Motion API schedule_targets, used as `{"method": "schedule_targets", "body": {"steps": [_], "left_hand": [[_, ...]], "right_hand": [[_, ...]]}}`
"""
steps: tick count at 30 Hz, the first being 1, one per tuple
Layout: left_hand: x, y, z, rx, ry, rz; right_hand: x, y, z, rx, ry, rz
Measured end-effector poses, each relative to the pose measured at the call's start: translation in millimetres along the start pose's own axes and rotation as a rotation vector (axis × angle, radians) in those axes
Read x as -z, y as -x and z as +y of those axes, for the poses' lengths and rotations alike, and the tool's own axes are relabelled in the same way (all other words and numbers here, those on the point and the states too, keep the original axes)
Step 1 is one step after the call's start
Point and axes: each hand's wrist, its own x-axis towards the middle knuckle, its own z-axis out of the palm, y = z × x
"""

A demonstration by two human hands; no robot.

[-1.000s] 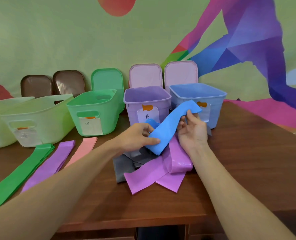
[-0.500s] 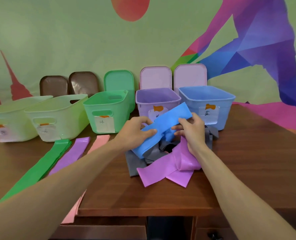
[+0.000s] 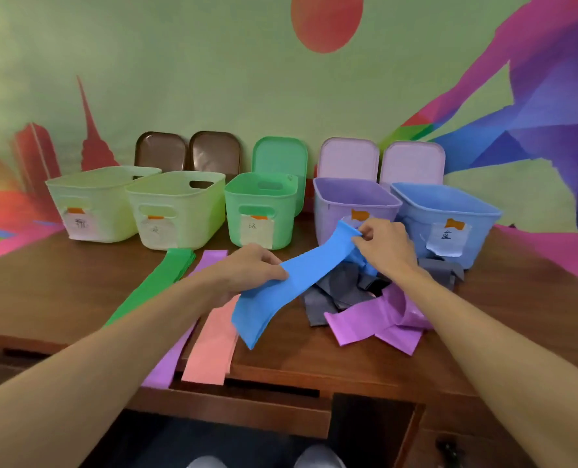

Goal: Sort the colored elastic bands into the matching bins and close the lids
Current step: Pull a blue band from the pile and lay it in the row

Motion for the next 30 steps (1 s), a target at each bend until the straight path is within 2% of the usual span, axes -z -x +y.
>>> {"method": "schedule_targets", "body": {"steps": [2,5,13,17,23,30], "left_hand": [[17,9,-10,0.007,0.006,0.001],[43,22,-28,-0.002,-0.077,0.054],[106,51,-81,0.093,-0.115,0.148],[129,64,-108,0.136,0.085,0.151],[153,80,-145,0.213,0.146,0.123],[180,90,-181,0.28,0.323,0.204]], "right_hand": [[-3,3,-18,0.067,0.129,-0.042],[-15,3,-48,0.174,0.195,-0.096],[-70,-4,-135,0.322,0.085,-0.077],[-101,-4,-171,0.391,0.047,-0.097],[-152,-3,-221,0.408,-0.023,-0.17],[-200,-3,-273,0.468,-0.022,-0.233]]}}
